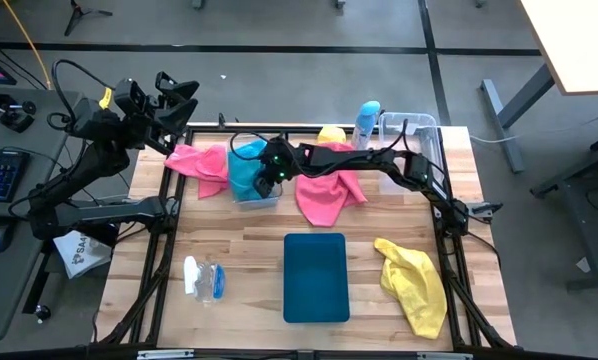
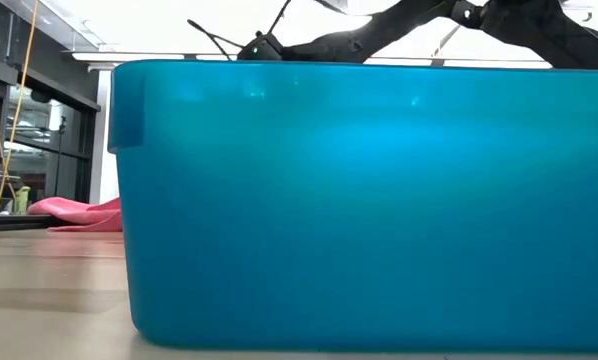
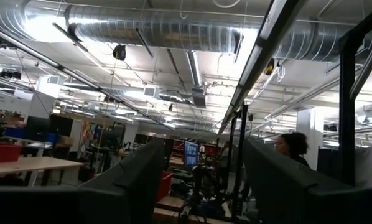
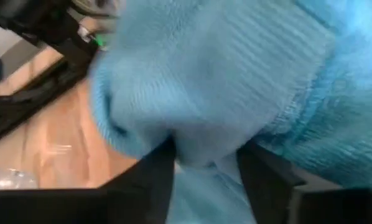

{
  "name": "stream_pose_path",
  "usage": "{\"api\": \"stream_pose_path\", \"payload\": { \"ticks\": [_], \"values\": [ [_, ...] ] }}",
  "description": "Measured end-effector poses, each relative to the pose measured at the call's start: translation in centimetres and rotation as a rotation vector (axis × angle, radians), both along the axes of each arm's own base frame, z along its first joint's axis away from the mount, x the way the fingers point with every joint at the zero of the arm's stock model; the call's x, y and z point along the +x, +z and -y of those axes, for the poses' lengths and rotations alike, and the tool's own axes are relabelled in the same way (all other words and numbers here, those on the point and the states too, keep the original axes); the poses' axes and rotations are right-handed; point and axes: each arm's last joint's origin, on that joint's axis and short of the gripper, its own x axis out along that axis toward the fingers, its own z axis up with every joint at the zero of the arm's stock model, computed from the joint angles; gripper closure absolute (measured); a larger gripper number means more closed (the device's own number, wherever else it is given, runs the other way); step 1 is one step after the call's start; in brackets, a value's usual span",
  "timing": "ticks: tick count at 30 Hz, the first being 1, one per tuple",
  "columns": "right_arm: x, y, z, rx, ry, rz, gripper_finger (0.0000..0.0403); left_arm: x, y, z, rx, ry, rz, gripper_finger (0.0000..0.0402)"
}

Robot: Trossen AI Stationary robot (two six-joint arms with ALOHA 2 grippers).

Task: Sort microfiber towel by color & place in baskets
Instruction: Put the blue towel into the left transparent bin

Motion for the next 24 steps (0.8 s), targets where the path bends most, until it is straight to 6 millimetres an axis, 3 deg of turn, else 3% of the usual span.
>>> {"api": "stream_pose_path", "payload": {
  "ticks": [6, 14, 20, 24],
  "values": [
    [0.0, 5.0, 0.3, -0.113, 0.062, 0.076, 0.0144, 0.0, 0.0, 0.0, 0.007, 0.004, -0.001, 0.0193],
    [-0.5, 9.2, 0.6, -0.265, 0.174, 0.025, 0.0129, 0.3, -0.7, -0.2, 0.005, 0.027, -0.088, 0.0193],
    [-4.2, 12.7, 3.2, -0.398, 0.231, -0.258, 0.0151, 1.1, -2.5, -1.0, -0.059, 0.139, -0.261, 0.0193],
    [-9.1, 14.0, 4.6, -0.366, 0.251, -0.419, 0.0176, 1.7, -2.9, -1.4, -0.069, 0.169, -0.298, 0.0193]
  ]
}}
